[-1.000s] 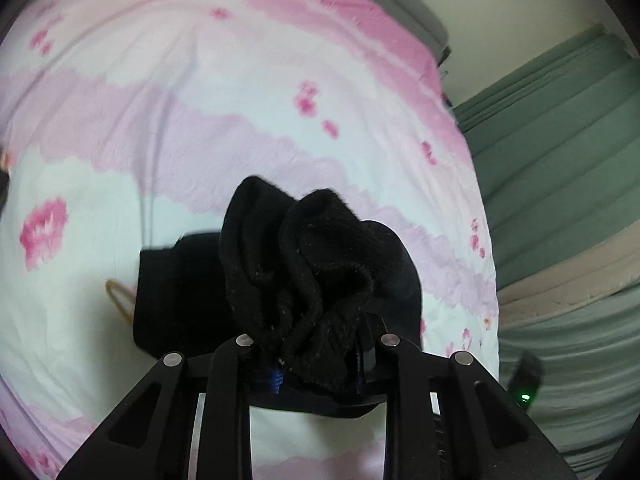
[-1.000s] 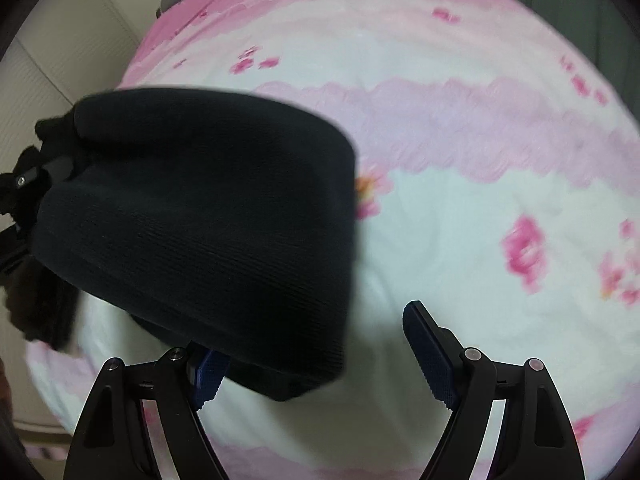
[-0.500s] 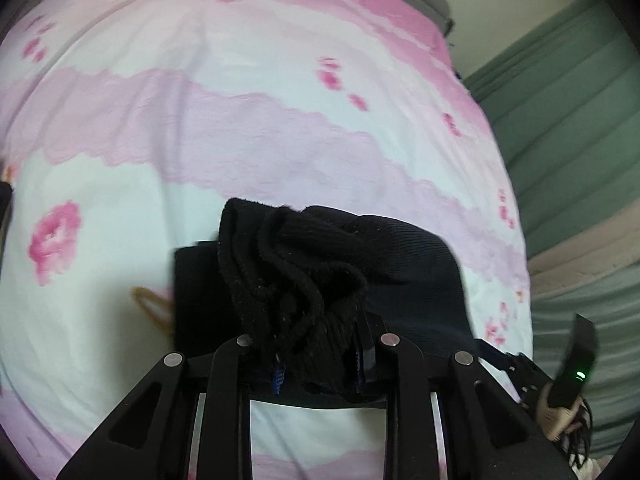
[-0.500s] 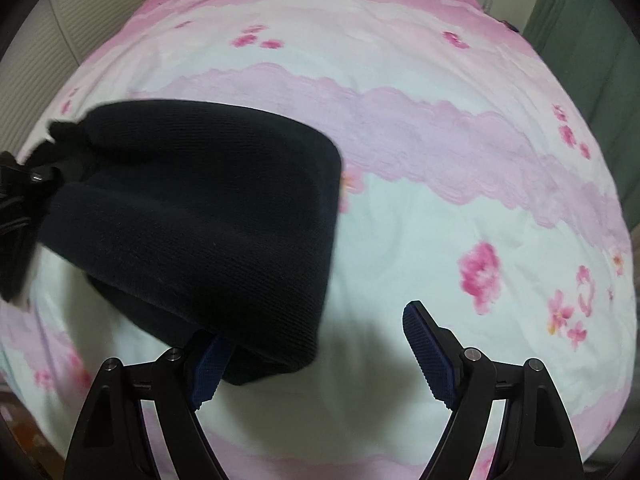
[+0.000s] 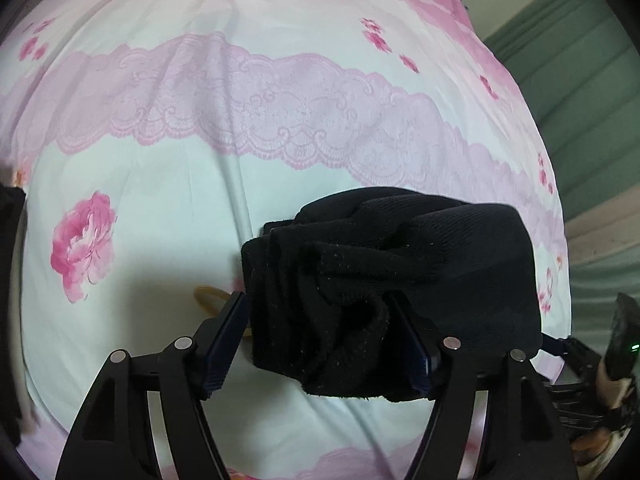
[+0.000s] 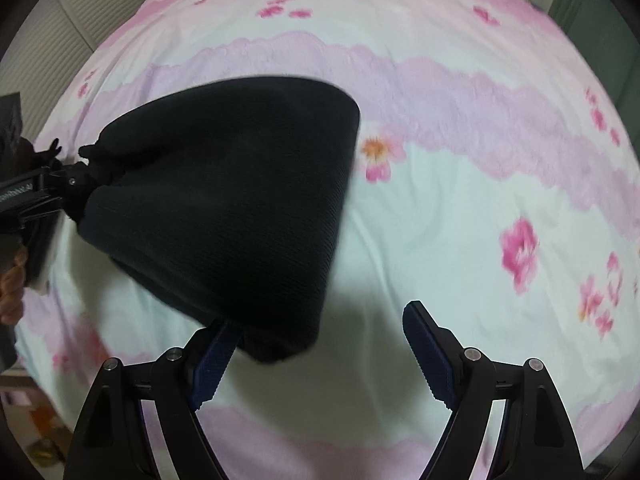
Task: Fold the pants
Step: 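Grasp the bundle's other side with the right gripper while the left gripper holds it, then lift the black bundle with both grippers and carry it to the clothes stack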
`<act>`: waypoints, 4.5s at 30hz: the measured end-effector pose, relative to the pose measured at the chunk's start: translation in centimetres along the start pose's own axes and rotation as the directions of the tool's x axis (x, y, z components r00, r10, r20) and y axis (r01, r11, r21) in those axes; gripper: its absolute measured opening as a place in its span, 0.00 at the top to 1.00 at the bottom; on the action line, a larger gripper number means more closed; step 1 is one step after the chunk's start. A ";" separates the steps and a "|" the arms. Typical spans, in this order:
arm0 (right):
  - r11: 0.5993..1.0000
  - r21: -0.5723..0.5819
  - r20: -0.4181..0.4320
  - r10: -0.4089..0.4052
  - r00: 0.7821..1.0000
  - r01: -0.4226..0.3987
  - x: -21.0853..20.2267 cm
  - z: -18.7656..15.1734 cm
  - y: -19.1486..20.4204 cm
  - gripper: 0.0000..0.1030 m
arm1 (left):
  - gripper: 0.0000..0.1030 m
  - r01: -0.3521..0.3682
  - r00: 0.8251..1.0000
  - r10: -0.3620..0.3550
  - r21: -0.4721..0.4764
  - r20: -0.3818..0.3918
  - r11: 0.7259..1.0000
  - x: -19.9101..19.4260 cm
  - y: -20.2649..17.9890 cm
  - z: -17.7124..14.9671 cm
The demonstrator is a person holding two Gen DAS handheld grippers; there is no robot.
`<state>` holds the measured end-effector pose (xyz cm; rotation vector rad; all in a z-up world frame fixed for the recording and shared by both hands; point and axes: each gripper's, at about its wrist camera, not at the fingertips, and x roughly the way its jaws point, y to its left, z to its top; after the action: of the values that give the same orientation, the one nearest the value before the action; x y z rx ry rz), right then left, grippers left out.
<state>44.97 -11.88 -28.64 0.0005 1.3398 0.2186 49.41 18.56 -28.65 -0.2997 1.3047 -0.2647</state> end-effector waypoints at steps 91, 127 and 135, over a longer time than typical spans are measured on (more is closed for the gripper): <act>0.884 -0.176 0.558 0.452 0.696 -0.433 -35.2 -24.2 11.6 0.46 | 0.56 0.126 0.784 -0.177 0.126 0.595 0.984 -43.5 -8.9 -33.8; 0.851 -0.296 0.489 0.525 0.697 -0.433 -26.2 -5.0 40.1 0.46 | 0.57 0.160 0.767 -0.126 0.003 0.629 0.987 -52.4 25.2 -18.5; 0.808 -0.287 0.409 0.590 0.697 -0.515 -22.4 5.1 41.0 0.46 | 0.57 0.154 0.814 -0.078 -0.083 0.576 0.985 -50.5 29.7 -9.6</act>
<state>38.69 25.42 -0.74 0.3236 0.7799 0.7905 28.48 63.60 3.84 -0.5249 0.7032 -0.1743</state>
